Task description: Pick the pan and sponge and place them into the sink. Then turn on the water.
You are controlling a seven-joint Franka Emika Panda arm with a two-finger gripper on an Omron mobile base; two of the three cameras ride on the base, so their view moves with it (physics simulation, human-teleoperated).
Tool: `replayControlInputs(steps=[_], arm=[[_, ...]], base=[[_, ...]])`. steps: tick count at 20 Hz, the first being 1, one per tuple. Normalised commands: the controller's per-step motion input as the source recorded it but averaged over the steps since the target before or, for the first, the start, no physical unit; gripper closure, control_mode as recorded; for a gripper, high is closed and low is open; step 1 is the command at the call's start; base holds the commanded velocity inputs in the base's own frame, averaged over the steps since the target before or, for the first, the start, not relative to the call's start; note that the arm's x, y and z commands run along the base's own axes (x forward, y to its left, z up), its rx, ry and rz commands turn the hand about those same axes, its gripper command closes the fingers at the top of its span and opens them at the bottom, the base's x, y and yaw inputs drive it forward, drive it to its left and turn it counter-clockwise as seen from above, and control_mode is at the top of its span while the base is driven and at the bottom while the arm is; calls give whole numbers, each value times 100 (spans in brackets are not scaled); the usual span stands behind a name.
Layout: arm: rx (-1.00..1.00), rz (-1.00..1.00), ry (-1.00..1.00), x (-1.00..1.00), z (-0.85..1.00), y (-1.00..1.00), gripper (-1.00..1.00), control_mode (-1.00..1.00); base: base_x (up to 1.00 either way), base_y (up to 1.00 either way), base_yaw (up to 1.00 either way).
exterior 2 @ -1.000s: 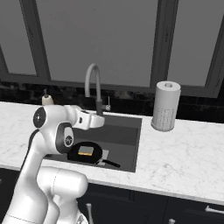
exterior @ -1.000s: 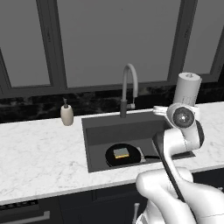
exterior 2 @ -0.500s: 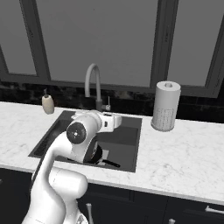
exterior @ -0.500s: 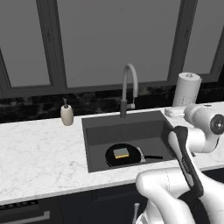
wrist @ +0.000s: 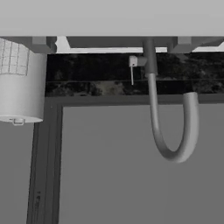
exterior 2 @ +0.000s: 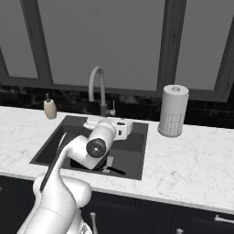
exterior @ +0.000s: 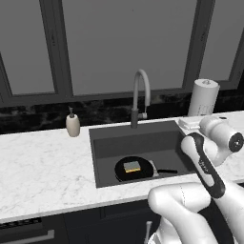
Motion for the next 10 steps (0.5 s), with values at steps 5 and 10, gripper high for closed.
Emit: replayControlInputs(steps=[5, 10], arm=[[0, 0, -6, 30, -22, 1, -100, -100], [0, 0, -5, 21, -12, 0, -100, -100]], base=[[0, 0, 0], [0, 0, 0]])
